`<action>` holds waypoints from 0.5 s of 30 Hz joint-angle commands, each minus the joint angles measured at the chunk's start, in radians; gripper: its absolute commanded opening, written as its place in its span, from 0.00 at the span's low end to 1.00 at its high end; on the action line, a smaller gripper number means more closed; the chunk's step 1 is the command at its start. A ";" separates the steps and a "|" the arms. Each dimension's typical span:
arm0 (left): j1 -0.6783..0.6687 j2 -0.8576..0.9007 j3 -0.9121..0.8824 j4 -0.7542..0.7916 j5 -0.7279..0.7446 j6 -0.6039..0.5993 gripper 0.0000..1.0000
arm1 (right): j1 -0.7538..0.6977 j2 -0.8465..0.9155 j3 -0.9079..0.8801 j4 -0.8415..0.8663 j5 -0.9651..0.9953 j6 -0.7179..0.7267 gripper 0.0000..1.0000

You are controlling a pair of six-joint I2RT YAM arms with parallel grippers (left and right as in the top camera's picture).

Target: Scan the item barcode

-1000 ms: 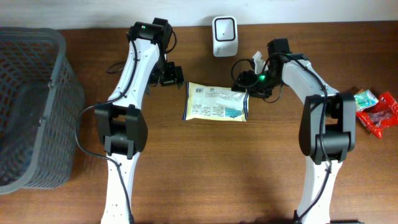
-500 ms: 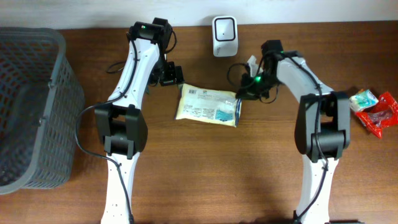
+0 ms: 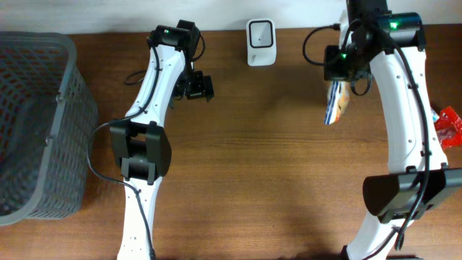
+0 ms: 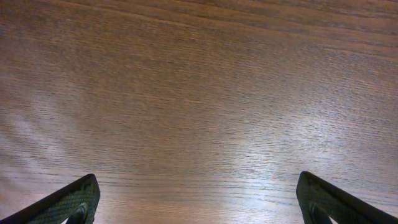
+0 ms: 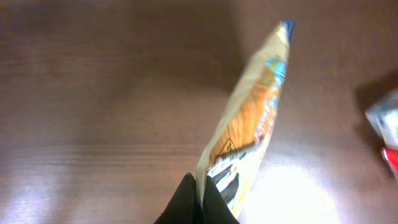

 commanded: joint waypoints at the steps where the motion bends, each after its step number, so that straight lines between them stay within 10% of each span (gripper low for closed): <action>1: -0.001 -0.004 -0.010 0.002 -0.010 0.005 0.99 | 0.018 0.001 0.023 -0.032 0.056 0.100 0.04; 12: -0.001 -0.004 -0.010 -0.051 -0.010 0.050 0.99 | 0.222 0.303 0.000 0.151 -0.171 0.231 0.05; 15: 0.000 -0.004 -0.010 -0.060 -0.010 0.050 0.99 | 0.255 0.312 0.001 0.185 -0.185 0.231 0.69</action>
